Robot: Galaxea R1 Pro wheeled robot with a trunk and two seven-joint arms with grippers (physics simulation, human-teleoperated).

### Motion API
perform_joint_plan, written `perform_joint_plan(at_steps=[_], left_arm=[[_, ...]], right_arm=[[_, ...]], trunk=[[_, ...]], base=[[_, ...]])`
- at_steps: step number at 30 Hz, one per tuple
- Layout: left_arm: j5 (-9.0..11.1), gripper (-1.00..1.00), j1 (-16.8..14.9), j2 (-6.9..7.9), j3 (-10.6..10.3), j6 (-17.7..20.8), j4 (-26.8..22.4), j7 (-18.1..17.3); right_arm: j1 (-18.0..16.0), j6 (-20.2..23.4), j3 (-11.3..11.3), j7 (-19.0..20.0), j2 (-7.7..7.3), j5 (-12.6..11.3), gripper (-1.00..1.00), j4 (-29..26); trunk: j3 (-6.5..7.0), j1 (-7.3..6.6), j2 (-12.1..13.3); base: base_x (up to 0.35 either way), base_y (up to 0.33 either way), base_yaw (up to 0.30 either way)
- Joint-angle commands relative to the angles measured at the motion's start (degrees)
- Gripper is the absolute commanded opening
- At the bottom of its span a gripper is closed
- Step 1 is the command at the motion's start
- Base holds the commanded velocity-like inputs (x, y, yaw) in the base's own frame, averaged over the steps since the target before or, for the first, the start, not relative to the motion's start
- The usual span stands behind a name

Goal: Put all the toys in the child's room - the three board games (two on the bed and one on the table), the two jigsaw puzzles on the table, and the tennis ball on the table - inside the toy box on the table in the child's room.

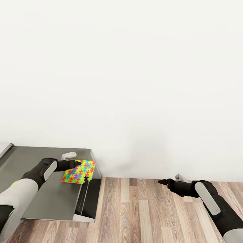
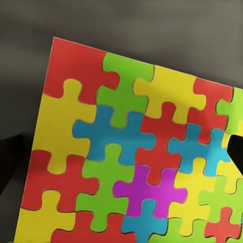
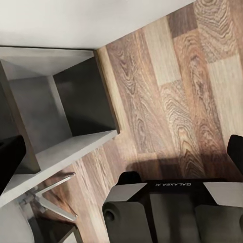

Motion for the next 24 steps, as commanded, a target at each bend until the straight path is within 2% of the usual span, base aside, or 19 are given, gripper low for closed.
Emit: perform_joint_plan(at_steps=[1, 3, 7, 10, 15, 16, 19, 23, 24], left_arm=[[-0.8, 1.0, 0.0, 0.12, -0.1, 0.1, -0.1, -0.1], [-0.7, 1.0, 0.0, 0.41, 1.0, 0.1, -0.3, -0.4], [-0.7, 1.0, 0.0, 2.85, 5.7, 0.3, -0.8, -2.0], [-0.7, 1.0, 0.0, 3.72, 7.1, 0.5, -1.8, -2.9], [-0.5, 1.0, 0.0, 6.43, 7.9, 1.4, -3.6, -4.6], [-0.4, 1.0, 0.0, 7.21, 8.2, 2.1, -3.9, -5.7], [-0.4, 1.0, 0.0, 8.28, 8.8, 3.4, -4.1, -8.2], [-0.3, 1.0, 0.0, 9.8, 10.5, 6.6, -4.2, -15.0], [-0.4, 1.0, 0.1, 10.36, 10.9, 8.5, -4.3, -18.6]], right_arm=[[0.0, 0.2, 0.1, 0.3, -0.05, 0.3, 1.0, 0.0], [0.0, 0.2, 0.0, 0.3, -0.08, 0.3, 1.0, 0.0], [0.0, 0.2, 0.0, 0.3, -0.05, 0.3, 1.0, 0.0], [0.0, 0.2, 0.0, 0.3, -0.05, 0.3, 1.0, 0.0], [0.0, 0.2, 0.0, 0.3, -0.05, 0.3, 1.0, 0.0], [0.0, 0.2, 0.1, 0.3, -0.05, 0.3, 1.0, 0.0], [0.0, 0.2, 0.1, 0.3, -0.05, 0.3, 1.0, 0.0], [0.0, 0.2, 0.1, 0.3, -0.05, 0.3, 1.0, 0.0], [0.0, 0.2, 0.1, 0.2, -0.05, 0.3, 1.0, 0.0]], trunk=[[-0.1, 0.04, -0.1], [-0.1, 0.04, -0.1], [-0.1, 0.04, -0.1], [-0.1, 0.04, -0.1], [-0.1, 0.04, -0.1], [-0.1, 0.04, -0.1], [-0.1, 0.04, -0.1], [-0.1, 0.04, -0.1], [-0.1, 0.04, -0.1]], base=[[0.0, 0.0, 0.0], [0.0, 0.0, 0.0], [0.0, 0.0, 0.0], [0.0, 0.0, 0.0], [0.0, 0.0, 0.0], [0.0, 0.0, 0.0], [0.0, 0.0, 0.0], [0.0, 0.0, 0.0], [0.0, 0.0, 0.0]])
